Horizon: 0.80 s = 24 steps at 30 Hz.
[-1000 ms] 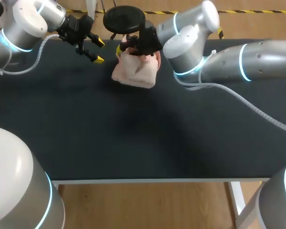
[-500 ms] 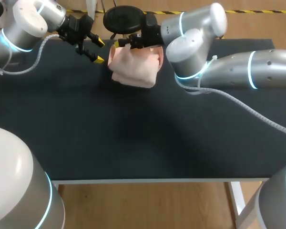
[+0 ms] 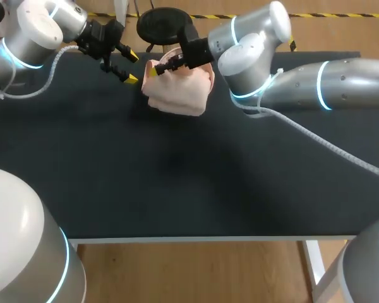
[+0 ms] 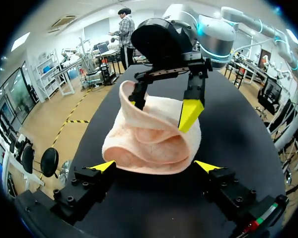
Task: Fold the towel
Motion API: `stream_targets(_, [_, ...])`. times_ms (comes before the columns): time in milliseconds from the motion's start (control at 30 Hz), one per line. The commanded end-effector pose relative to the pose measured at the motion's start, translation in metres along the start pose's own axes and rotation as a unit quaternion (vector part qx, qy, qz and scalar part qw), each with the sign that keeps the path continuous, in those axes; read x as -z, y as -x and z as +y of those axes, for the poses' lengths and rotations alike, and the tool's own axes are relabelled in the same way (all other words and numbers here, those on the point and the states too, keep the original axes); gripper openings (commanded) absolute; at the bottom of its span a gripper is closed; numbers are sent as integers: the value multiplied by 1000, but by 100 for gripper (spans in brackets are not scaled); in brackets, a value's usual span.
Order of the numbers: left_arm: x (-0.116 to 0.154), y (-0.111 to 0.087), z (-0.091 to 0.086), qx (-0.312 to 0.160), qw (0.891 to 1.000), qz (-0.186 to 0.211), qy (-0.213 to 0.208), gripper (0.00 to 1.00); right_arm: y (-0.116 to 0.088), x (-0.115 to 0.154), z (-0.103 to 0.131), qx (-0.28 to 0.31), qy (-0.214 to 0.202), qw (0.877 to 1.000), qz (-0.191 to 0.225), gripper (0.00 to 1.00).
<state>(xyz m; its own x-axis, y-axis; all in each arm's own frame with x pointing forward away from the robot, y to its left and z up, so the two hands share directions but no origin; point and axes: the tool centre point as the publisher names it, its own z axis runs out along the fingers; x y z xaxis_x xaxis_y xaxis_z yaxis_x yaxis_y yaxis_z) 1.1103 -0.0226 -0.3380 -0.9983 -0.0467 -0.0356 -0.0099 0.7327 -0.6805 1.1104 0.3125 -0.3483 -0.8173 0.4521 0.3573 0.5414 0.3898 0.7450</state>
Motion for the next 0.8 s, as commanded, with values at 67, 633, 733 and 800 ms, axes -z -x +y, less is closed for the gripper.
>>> stream_targets(67, [-1,1,1,-1,1000,-1,-1,100,-9,6,11,13,-52,998,46,100])
stream_targets(633, [-1,1,1,-1,1000,-1,-1,100,-12,10,9,16,-58,997,53,100])
stream_targets(733, [-1,1,1,-1,1000,-1,-1,100,-12,10,9,16,-58,997,53,100])
stream_targets(800, [-1,1,1,-1,1000,-1,-1,100,-12,10,9,16,-58,997,53,100])
